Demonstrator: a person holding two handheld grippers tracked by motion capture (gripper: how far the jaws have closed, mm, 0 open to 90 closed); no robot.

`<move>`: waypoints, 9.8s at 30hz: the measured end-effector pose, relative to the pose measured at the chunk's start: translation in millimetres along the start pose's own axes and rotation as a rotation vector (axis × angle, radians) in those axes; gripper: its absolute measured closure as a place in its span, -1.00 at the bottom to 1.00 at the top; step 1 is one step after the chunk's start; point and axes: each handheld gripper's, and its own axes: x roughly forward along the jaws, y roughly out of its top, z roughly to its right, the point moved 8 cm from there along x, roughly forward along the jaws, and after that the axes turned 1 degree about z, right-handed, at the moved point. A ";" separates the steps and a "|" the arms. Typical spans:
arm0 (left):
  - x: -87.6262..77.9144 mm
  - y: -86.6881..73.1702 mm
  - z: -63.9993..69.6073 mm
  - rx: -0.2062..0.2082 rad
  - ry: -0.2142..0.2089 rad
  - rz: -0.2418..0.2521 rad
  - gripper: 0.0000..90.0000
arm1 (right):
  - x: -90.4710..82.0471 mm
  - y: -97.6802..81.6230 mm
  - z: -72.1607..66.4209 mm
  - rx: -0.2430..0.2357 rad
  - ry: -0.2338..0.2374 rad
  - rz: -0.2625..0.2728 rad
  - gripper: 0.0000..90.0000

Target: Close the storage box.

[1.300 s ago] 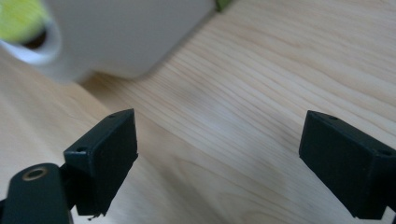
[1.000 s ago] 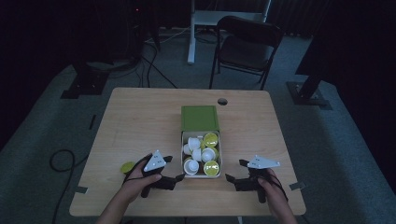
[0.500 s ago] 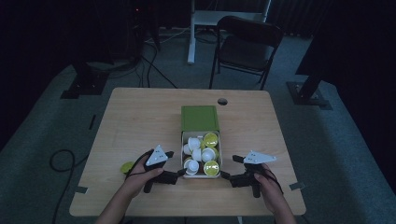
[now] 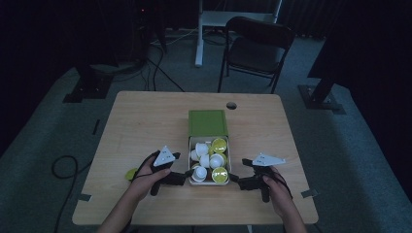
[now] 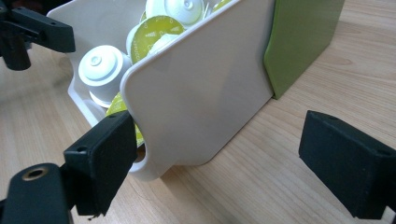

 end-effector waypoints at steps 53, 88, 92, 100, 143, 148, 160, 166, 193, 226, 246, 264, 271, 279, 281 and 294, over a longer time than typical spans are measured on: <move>26.6 19.2 -37.0 -0.054 0.024 0.000 -0.77 | 28.4 21.0 31.7 0.049 -0.039 -0.004 -0.75; 43.5 37.7 -65.3 -0.027 0.058 -0.002 -0.77 | 49.1 41.5 55.8 0.066 -0.079 -0.013 -0.75; 45.4 39.3 -68.6 -0.030 0.061 -0.001 -0.77 | 51.2 43.7 58.9 0.071 -0.085 -0.016 -0.75; 49.0 42.1 -74.1 -0.031 0.066 -0.004 -0.77 | 55.6 46.7 64.2 0.081 -0.087 -0.018 -0.75; 46.9 39.7 -65.6 -0.030 0.080 -0.009 -0.77 | 59.0 51.6 54.4 0.120 -0.140 0.029 -0.76; 39.0 42.0 -64.0 -0.027 0.089 0.004 -0.79 | 54.5 52.3 51.4 0.109 -0.153 0.035 -0.76; 26.2 45.6 -60.0 -0.001 0.099 -0.005 -0.79 | 38.6 54.6 52.1 0.102 -0.185 0.047 -0.76; 22.0 45.4 -60.4 0.004 0.103 -0.009 -0.79 | 34.0 54.5 51.0 0.093 -0.194 0.046 -0.76; -35.4 18.8 -68.5 -0.009 0.152 -0.025 -0.78 | -23.7 19.4 68.3 0.112 -0.304 0.063 -0.76; -105.6 -40.4 -93.5 -0.088 0.251 -0.052 -0.78 | -80.6 -41.2 85.7 0.201 -0.432 0.049 -0.76; -152.1 -90.4 -108.3 -0.163 0.338 -0.070 -0.78 | -84.3 -67.8 95.5 0.213 -0.508 -0.013 -0.76; -175.2 -145.1 -114.8 -0.206 0.413 -0.180 -0.78 | -84.1 -83.6 102.9 0.236 -0.567 -0.088 -0.76; -174.6 -156.3 -118.6 -0.244 0.452 -0.204 -0.78 | -81.9 -86.7 104.0 0.242 -0.582 -0.134 -0.76; -171.8 -160.4 -128.8 -0.306 0.521 -0.215 -0.78 | -78.2 -87.9 104.4 0.221 -0.606 -0.176 -0.76; -170.7 -160.2 -129.7 -0.315 0.525 -0.211 -0.78 | -78.1 -87.9 104.3 0.222 -0.606 -0.176 -0.76; -156.1 -157.0 -133.0 -0.318 0.582 -0.223 -0.78 | -78.1 -88.0 104.4 0.224 -0.607 -0.175 -0.76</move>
